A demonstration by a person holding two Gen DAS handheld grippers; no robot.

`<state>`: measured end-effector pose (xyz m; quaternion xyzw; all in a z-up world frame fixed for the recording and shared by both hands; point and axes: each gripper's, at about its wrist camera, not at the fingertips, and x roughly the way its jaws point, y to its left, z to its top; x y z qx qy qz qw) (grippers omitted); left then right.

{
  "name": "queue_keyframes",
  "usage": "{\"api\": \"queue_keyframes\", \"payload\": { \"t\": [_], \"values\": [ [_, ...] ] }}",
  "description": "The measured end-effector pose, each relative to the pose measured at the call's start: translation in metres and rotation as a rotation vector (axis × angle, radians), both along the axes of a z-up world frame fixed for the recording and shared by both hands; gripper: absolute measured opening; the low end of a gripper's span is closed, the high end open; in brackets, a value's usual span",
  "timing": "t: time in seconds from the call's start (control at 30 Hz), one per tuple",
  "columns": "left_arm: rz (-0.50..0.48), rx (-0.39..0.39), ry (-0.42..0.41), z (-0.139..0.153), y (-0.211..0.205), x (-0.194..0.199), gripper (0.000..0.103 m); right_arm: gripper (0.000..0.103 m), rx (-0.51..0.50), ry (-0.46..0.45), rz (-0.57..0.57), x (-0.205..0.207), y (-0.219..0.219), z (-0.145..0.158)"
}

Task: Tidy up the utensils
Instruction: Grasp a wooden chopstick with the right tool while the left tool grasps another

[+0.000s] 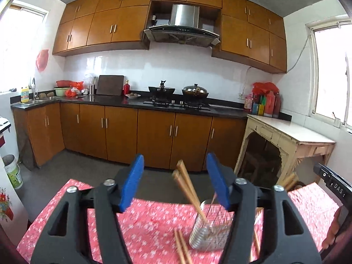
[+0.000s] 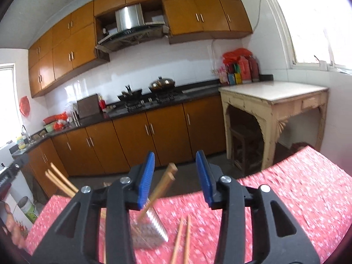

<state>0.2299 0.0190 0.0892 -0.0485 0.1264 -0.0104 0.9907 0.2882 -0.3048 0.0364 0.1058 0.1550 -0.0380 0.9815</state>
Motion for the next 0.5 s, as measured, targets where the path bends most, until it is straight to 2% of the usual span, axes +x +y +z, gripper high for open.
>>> {"api": "queue_keyframes", "payload": {
  "t": [0.07,0.2,0.27,0.37,0.5],
  "values": [
    [0.001,-0.003,0.024,-0.011,0.005,-0.009,0.072,0.04,0.001,0.049,-0.008,-0.009,-0.005,-0.018],
    [0.013,-0.011,0.101,-0.046,0.013,-0.025,0.074,0.04,-0.003,0.175,0.011,-0.024,-0.005,-0.066],
    [0.01,-0.028,0.156,-0.066,0.016,-0.029,0.075,0.04,-0.007,0.242,0.033,-0.03,0.001,-0.093],
    [-0.003,0.014,0.283,-0.101,0.013,-0.029,0.075,0.039,0.013,0.344,0.077,-0.036,0.009,-0.133],
    [-0.031,0.021,0.355,-0.134,0.008,-0.043,0.078,0.029,0.016,0.436,0.131,-0.052,0.026,-0.171]
  ]
}}
